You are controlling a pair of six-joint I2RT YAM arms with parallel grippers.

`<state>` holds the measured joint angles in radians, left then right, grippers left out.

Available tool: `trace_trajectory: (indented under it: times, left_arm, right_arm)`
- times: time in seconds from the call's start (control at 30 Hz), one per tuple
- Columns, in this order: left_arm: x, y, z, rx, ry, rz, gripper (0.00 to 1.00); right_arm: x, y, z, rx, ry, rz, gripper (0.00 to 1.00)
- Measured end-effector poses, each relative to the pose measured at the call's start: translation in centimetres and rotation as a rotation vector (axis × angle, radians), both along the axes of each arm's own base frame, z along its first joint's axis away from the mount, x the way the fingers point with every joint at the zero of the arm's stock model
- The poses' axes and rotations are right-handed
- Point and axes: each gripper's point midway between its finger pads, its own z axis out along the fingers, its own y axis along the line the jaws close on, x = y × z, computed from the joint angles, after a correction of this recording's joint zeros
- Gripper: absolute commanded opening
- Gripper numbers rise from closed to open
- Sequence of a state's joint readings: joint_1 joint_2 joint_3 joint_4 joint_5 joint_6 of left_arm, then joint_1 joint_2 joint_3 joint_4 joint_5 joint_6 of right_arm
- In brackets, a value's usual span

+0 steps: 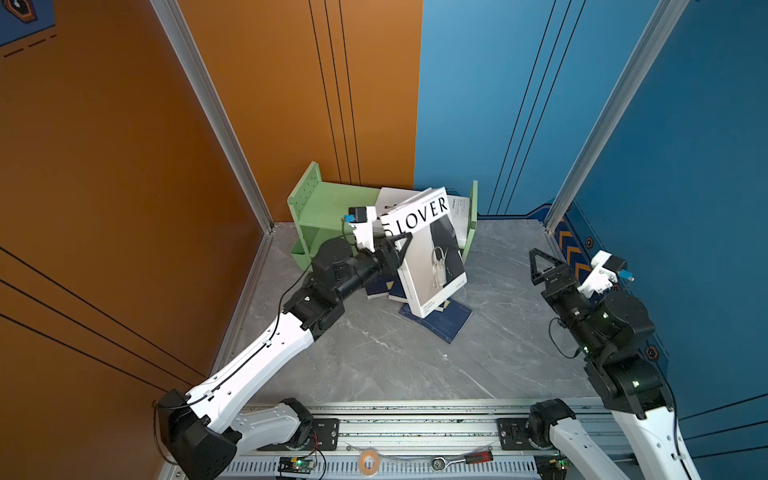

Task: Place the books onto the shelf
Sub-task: 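Lift the upright LOVER box with both grippers toward the green shelf, then lower the LOVER box flat onto the white portfolio with both grippers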

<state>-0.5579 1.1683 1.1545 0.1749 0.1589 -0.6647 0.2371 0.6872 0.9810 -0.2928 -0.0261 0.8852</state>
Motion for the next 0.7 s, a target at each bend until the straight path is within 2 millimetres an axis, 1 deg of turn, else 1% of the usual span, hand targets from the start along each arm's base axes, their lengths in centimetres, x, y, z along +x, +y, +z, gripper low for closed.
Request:
trace_trajectory:
  times: [0.07, 0.1, 0.2, 0.3, 0.4, 0.47, 0.57, 0.6, 0.7]
  left_arm:
    - [1.1, 2.1, 1.3, -0.09, 0.008, 0.031, 0.38]
    - [1.7, 3.2, 1.8, -0.129, 0.011, 0.05, 0.38]
    - [3.0, 5.9, 3.1, -0.225, 0.032, 0.105, 0.38]
    - [4.5, 7.9, 4.6, -0.322, 0.037, 0.143, 0.38]
    - [6.4, 9.4, 5.2, -0.433, 0.044, 0.162, 0.37]
    - [7.9, 9.9, 4.8, -0.496, 0.061, 0.168, 0.35]
    - [10.6, 10.4, 3.0, -0.575, 0.114, 0.199, 0.34]
    - [11.5, 10.4, 2.2, -0.594, 0.134, 0.212, 0.34]
    - [13.0, 10.0, 0.5, -0.624, 0.175, 0.248, 0.34]
  right_arm:
    - [1.3, 1.2, -0.1, -0.025, 0.018, 0.034, 1.0]
    - [2.0, 2.1, -0.3, -0.041, 0.031, 0.059, 1.0]
    - [3.4, 4.7, -0.8, -0.083, 0.052, 0.126, 1.0]
    - [4.0, 7.4, -0.4, -0.112, 0.039, 0.197, 1.0]
    - [4.5, 9.7, 0.4, -0.121, 0.009, 0.253, 1.0]
    - [4.8, 10.9, 0.5, -0.124, -0.002, 0.278, 1.0]
    - [5.3, 12.1, 0.1, -0.142, 0.003, 0.299, 1.0]
    - [5.5, 12.4, 0.1, -0.152, 0.003, 0.302, 1.0]
    - [5.8, 12.6, 0.7, -0.178, -0.013, 0.288, 1.0]
